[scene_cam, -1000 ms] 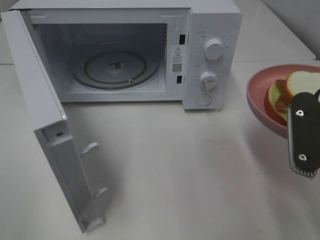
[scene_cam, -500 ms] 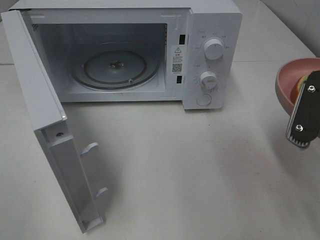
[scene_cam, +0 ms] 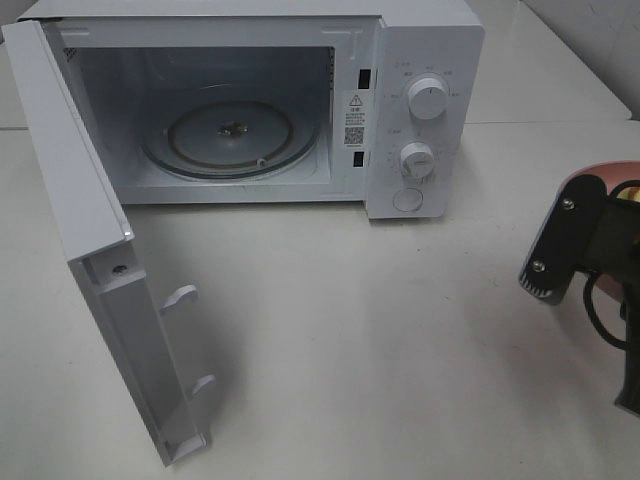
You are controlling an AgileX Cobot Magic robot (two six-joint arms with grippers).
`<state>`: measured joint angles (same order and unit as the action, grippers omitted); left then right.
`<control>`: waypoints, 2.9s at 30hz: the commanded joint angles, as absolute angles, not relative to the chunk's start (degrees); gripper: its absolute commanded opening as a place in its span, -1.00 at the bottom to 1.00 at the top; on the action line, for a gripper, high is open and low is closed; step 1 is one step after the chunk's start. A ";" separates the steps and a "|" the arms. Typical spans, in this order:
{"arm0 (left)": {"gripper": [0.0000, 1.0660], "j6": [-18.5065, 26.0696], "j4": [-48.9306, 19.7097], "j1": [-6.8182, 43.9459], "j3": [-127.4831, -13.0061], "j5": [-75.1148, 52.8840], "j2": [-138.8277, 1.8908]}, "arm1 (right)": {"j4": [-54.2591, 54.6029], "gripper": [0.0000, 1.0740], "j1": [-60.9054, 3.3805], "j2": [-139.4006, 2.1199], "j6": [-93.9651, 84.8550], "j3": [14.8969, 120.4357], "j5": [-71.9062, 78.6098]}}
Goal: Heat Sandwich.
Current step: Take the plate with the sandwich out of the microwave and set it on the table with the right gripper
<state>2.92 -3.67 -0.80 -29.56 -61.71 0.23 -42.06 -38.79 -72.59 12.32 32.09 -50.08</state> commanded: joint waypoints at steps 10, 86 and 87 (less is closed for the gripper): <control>0.83 2.86 -3.90 -0.97 -29.56 -61.13 0.63 | -46.35 -0.98 -38.04 -82.62 25.44 39.94 -50.94; 0.83 2.86 -3.90 -0.97 -29.56 -61.13 0.63 | -57.87 -0.49 -20.05 -108.75 51.62 41.65 -40.74; 0.83 2.86 -3.90 -0.97 -29.56 -61.13 0.63 | -57.75 -0.42 -20.05 -108.75 51.62 41.65 -41.08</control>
<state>2.92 -3.67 -0.80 -29.56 -61.71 0.23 -57.35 -20.51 -108.63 51.22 41.60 -40.05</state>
